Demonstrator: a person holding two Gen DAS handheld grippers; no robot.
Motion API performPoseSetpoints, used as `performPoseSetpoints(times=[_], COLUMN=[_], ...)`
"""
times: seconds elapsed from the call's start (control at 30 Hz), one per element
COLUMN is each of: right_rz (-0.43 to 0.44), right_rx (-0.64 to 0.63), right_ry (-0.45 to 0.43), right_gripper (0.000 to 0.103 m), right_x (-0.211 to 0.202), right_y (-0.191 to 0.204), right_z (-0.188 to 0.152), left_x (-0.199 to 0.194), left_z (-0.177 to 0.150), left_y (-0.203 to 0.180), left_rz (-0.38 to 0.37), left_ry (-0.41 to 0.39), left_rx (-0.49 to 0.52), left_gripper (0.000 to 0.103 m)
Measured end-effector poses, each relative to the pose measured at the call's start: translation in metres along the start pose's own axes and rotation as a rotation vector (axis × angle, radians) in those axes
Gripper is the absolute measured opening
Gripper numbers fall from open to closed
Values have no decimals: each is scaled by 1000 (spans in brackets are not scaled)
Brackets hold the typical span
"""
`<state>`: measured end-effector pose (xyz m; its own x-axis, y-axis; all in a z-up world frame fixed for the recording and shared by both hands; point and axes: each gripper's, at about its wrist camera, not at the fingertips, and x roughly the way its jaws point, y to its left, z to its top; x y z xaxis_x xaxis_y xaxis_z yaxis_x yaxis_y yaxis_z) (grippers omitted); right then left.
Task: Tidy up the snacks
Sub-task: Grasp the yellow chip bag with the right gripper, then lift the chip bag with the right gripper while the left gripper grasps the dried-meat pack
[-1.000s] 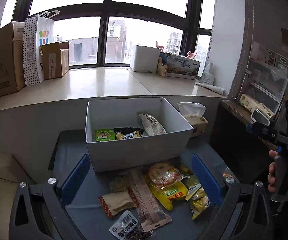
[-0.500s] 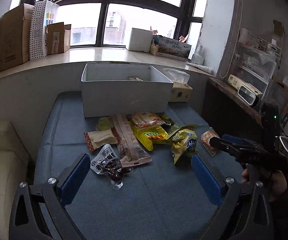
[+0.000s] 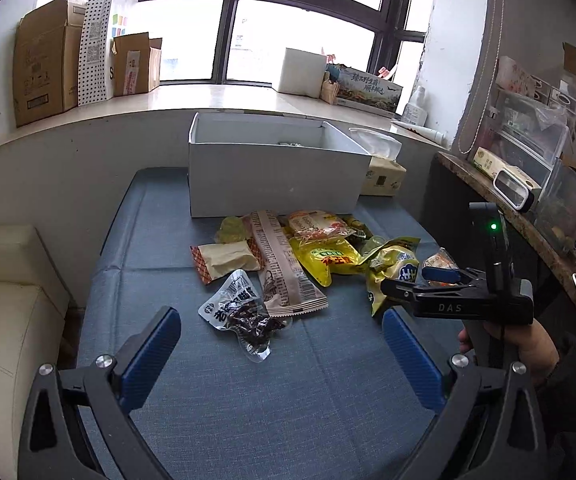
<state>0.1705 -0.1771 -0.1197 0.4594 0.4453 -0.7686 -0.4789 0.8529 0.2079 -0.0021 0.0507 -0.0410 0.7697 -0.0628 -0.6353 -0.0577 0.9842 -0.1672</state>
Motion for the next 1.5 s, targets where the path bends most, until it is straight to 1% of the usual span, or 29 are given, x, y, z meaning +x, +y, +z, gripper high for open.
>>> performPoseSetpoints(times=[0.03,0.13,0.2,0.27,0.3,0.37,0.43,0.53,0.63,0.7,0.77,0.8,0.93,1.03,1.1,1.17,1.2,1.23,1.3,1.4,1.47,1.5], right_rz=[-6,-38,-39,-33,-31,-14,-35,-2,13,30,39,38,48,59,67,62,66,70,72,77,80,79], right_rx=[1,-16,-25,-22,-16,-14,-8,22,50,63,67,63,55,45,40,49,54,57,57,49,44,44], right_ry=[11,28,27,48,50,55,43,23,-13,-38,-56,-63,-88,-98,-99,-103,-99,-97,-95,-95,-92,-91], right_gripper=[103,103,103,103,95,73,72,71,71,71,71,71,71,71,71,71,71,71,71,71,71,71], right_x=[5,15,18,23,24,26,23,15,-1,-15,-27,-33,-48,-53,-54,-52,-51,-51,-50,-49,-48,-47], right_y=[0,3,4,4,4,3,1,-4,-9,-10,-11,-11,-10,-7,-6,-6,-7,-7,-7,-5,-4,-3], right_z=[1,4,5,5,5,3,1,-6,-13,-17,-19,-20,-21,-20,-21,-22,-23,-24,-25,-27,-28,-28], left_x=[0,3,3,3,5,8,13,22,38,53,68,76,105,125,135,144,149,153,161,164,160,155], left_z=[-1,-1,-2,-3,-3,-4,-6,-7,-6,-5,-6,-6,-7,-10,-11,-11,-10,-9,-4,-5,-4,-4], left_y=[1,7,9,10,10,10,11,11,10,9,10,11,15,15,15,16,16,19,28,32,34,36], left_rz=[9,1,-2,-4,-3,3,7,15,26,47,90,93,30,31,48,32,17,-16,-62,-60,-55,-59], left_ry=[-1,9,10,6,11,24,38,59,92,124,148,161,240,282,290,310,322,335,366,342,329,319], left_rx=[-6,-26,-30,-30,-30,-30,-28,-17,32,74,126,150,197,255,315,358,366,355,305,306,288,276], left_gripper=[103,103,103,103,103,103,103,103,103,103,103,103,103,103,103,103,103,103,103,103,94,84])
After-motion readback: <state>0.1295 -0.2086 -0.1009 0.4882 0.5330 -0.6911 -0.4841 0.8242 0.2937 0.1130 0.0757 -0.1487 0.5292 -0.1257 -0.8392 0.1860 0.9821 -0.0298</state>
